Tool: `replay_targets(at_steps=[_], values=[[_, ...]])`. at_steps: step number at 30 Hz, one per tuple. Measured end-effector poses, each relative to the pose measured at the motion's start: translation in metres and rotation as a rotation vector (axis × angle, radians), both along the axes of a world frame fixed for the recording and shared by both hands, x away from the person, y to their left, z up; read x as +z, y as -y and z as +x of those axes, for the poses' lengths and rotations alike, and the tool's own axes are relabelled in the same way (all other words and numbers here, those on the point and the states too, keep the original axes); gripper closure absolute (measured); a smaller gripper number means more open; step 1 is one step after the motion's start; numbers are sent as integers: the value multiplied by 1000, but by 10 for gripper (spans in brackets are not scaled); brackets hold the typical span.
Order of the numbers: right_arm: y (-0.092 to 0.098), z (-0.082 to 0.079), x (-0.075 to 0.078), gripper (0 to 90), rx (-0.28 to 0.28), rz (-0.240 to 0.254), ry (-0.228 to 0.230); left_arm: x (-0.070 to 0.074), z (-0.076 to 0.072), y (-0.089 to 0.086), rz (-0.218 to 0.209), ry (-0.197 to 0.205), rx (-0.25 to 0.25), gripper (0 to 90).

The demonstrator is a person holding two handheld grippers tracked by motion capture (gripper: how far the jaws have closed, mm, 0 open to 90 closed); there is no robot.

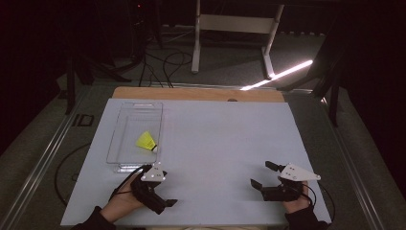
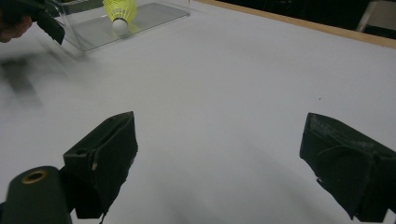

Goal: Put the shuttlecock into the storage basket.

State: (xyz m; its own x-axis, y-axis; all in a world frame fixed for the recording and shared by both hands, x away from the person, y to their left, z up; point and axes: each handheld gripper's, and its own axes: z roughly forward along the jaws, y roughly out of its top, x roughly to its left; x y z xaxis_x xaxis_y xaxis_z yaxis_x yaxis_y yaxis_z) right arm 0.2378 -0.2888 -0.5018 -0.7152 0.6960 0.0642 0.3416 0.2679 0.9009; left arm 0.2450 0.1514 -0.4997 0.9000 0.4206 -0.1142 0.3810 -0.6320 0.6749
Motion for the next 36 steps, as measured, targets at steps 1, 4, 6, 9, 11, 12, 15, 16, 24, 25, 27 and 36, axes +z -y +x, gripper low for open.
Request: replay_targets(at_steps=[1,4,6,9,11,12,15,16,24,25,27,36], values=[[0,0,0,109,0,0,0,0,0,0,0,0,0,0],[0,0,0,109,-1,-1,3,-5,-3,-11,-60,15,35,0],[1,0,0,109,0,0,2,-8,-3,-15,-83,21,53,0],[1,0,0,109,0,-2,3,-12,-4,-19,-102,22,73,0],[0,0,0,109,1,-1,4,-14,-5,-22,-115,28,92,0],[1,-1,0,109,0,-2,4,-16,-7,-23,-109,47,110,0],[1,-1,0,109,-1,-1,4,-18,-8,-23,-111,66,126,0],[1,-1,0,109,-1,0,3,-19,-10,-24,-115,79,142,0],[2,-1,0,109,0,3,-2,-22,-10,-27,-150,106,194,1],[2,-1,-1,109,0,3,-3,-22,-10,-27,-150,106,194,0],[2,-1,-1,109,0,2,-4,-22,-10,-29,-164,106,203,1],[2,0,-3,109,6,4,-14,-22,-9,-31,-186,125,204,1]])
